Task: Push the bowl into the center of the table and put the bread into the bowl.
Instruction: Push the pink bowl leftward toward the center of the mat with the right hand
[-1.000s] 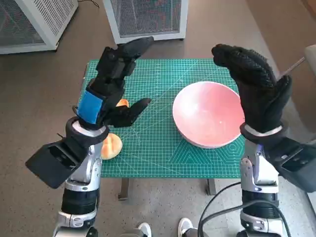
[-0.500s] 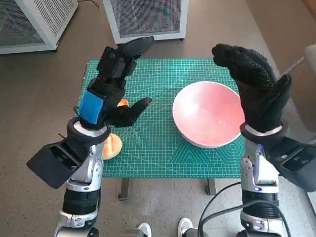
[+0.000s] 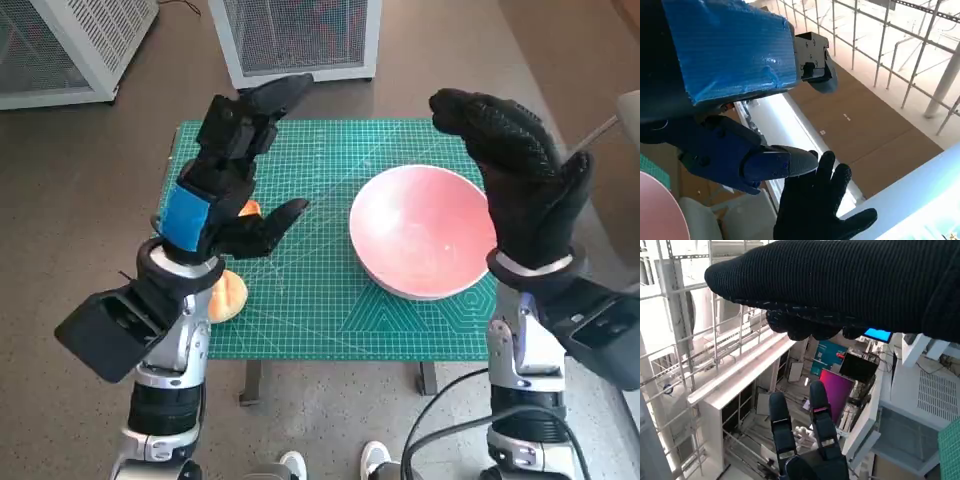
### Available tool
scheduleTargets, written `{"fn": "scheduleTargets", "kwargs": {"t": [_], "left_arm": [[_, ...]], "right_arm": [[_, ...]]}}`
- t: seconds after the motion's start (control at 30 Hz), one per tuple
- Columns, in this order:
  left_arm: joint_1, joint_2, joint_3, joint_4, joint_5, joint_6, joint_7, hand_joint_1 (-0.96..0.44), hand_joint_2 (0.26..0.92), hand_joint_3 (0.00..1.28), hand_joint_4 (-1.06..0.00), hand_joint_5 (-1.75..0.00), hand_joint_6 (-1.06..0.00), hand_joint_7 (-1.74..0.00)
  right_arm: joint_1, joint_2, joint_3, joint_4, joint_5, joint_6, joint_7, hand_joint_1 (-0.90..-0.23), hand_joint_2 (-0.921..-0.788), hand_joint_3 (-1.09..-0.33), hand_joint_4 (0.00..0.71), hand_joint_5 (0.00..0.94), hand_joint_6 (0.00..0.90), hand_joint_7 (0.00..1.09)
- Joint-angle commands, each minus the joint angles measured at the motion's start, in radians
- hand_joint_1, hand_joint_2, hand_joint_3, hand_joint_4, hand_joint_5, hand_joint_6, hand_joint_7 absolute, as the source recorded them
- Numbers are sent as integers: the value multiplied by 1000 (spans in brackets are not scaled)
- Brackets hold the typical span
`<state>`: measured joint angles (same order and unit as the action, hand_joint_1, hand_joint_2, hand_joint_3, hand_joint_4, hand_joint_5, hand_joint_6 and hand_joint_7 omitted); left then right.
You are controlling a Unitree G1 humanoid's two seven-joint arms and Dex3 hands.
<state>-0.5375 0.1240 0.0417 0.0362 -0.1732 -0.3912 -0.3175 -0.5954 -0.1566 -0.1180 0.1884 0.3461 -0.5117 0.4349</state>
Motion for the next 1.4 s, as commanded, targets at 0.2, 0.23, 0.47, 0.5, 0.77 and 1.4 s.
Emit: {"fn": "scheduleTargets", "kwargs": {"t": [0.2,0.23,0.47,0.5,0.77,1.4], "left_arm": [[12,0,7,6,-8,-21,-1,-496,865,429,1,-503,1,-720],[12,1,7,6,-8,-22,-1,-496,866,429,1,-503,1,-719],[14,0,7,9,-6,-26,0,-500,869,422,1,-502,1,-718],[15,0,7,9,-5,-27,0,-500,869,422,1,-502,1,-718],[15,0,8,17,-3,-33,1,-510,874,412,1,-501,1,-717],[22,5,8,1,-6,-23,0,-514,883,394,1,-501,1,-711]], "right_arm": [[-17,-49,-96,219,0,-94,9,-435,-919,-411,350,0,97,598],[-21,-49,-102,236,-1,-102,7,-435,-919,-411,349,0,98,596],[-67,-85,-158,447,-78,-201,-80,-431,-921,-432,327,15,130,570],[-75,-94,-163,487,-94,-217,-96,-430,-921,-436,327,15,132,568],[-147,-143,-194,771,-123,-212,-157,-371,-921,-533,310,3,118,538],[-194,-106,-321,1085,-20,82,-191,-311,-907,-561,268,0,167,403]]}}
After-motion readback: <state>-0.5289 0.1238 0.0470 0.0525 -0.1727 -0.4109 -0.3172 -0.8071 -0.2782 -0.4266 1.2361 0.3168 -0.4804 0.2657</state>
